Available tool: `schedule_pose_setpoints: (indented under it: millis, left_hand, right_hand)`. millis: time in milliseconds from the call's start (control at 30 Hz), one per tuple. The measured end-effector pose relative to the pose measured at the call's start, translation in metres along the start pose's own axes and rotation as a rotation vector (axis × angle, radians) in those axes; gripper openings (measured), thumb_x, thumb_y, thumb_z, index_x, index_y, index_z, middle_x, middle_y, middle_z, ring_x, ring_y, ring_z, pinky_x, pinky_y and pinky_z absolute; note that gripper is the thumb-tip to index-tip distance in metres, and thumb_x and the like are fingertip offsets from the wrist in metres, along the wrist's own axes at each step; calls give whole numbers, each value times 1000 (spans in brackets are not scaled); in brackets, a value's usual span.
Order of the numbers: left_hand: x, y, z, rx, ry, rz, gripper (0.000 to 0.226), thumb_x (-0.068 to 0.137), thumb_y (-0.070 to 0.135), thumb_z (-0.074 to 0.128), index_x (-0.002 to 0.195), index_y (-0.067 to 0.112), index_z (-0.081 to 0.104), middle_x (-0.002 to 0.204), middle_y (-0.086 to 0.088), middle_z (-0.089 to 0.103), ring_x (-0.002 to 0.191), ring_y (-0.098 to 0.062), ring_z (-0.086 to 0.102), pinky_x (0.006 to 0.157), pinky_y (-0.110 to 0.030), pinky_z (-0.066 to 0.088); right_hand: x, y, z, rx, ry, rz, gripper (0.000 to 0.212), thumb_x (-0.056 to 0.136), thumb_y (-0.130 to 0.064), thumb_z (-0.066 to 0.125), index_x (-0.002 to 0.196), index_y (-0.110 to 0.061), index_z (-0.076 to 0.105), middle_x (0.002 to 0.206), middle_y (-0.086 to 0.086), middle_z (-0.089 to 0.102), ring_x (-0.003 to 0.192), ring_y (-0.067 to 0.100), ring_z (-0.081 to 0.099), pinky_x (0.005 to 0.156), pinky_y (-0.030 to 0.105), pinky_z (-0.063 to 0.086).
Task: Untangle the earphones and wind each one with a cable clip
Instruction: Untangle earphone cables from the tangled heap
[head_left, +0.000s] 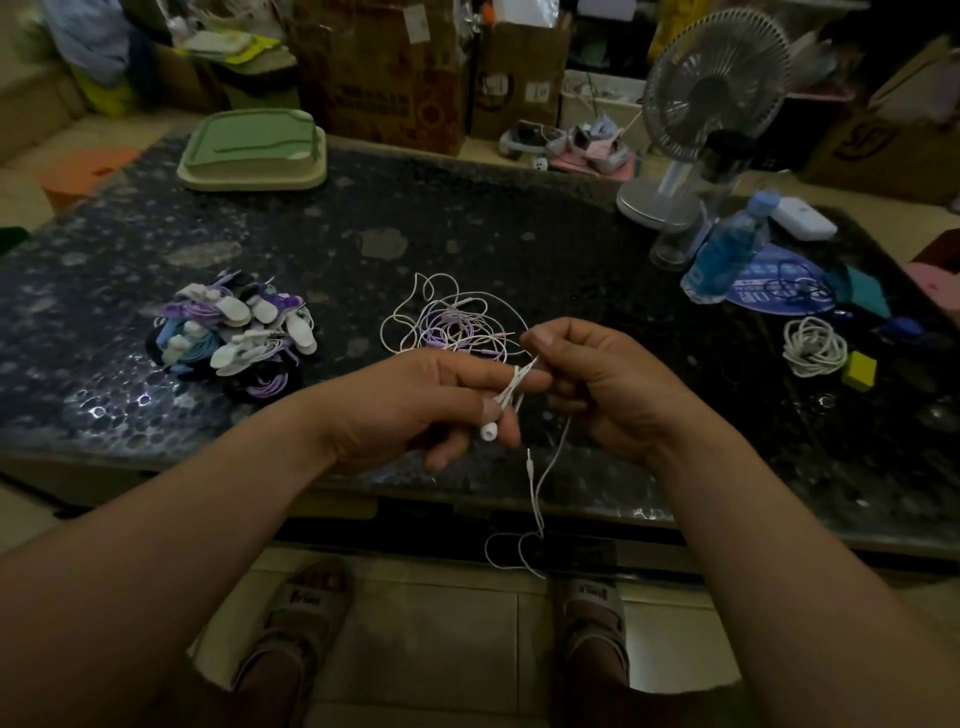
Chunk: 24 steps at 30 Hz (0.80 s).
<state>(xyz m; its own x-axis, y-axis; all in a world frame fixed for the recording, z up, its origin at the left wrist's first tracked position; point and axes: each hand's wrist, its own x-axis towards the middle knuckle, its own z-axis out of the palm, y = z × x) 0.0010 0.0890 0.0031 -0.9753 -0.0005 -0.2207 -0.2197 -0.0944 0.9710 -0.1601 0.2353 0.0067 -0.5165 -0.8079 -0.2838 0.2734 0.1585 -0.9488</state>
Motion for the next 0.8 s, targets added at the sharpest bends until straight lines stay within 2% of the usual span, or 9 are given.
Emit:
schedule_pose_setpoints:
  millis: [133,200,333,467,567,667,733,800]
  left_hand:
    - [1,2,-1,-79,62,56,45,95,10,56,138,22,63,105,-7,77,42,-8,43,45,-15,35]
    - [3,0,-2,-82,150,67,44,99,9,55,140,21,61,107,-2,79,40,-6,39,45,-15,31]
    - [7,-5,-9,8,338,98,39,104,8,54,140,20,61,114,0,78,40,-6,37,44,-14,32]
    - [7,-6,-22,184,532,124,42,106,11,53,147,23,56,115,5,78,43,-8,38,45,-16,35]
    - [6,-10,-17,337,492,88,44,108,15,55,150,26,53,115,13,78,45,-10,43,44,-21,40]
    - [7,-13,-11,372,449,95,44,108,17,56,149,33,53,120,15,76,44,-8,45,44,-23,41]
    - [7,-15,-8,436,423,107,44,108,15,56,147,36,54,112,16,77,49,-6,48,48,-23,43]
    - [7,-18,-9,586,408,130,43,107,15,56,144,36,57,93,22,76,60,-2,55,59,-22,48]
  right_hand:
    - [0,16,17,78,-22,39,19,105,-23,57,89,-15,65,63,-1,49,47,5,32,43,17,26]
    - [-3,23,31,17,-14,34,30,109,-31,49,89,-15,65,62,-1,49,44,4,36,41,17,28]
    - [-6,25,37,-284,107,-34,37,111,-34,44,96,-17,74,63,-9,59,48,-2,50,47,16,38]
    - [-13,27,38,-688,11,-29,30,109,-29,48,104,-18,76,71,-4,64,58,2,55,61,27,43]
    - [-18,26,41,-953,-47,-134,31,108,-28,49,95,-9,69,73,-1,61,62,7,51,62,32,40]
    - [-19,21,40,-1110,-133,-130,31,108,-29,49,87,-12,64,70,-7,54,61,4,47,60,28,36]
    - [-19,18,36,-1145,-153,-151,30,107,-28,51,81,-18,62,67,-10,53,59,3,47,59,26,35]
    - [-20,12,27,-1145,-107,-179,28,105,-30,55,80,-24,66,64,-11,57,57,2,51,56,23,36]
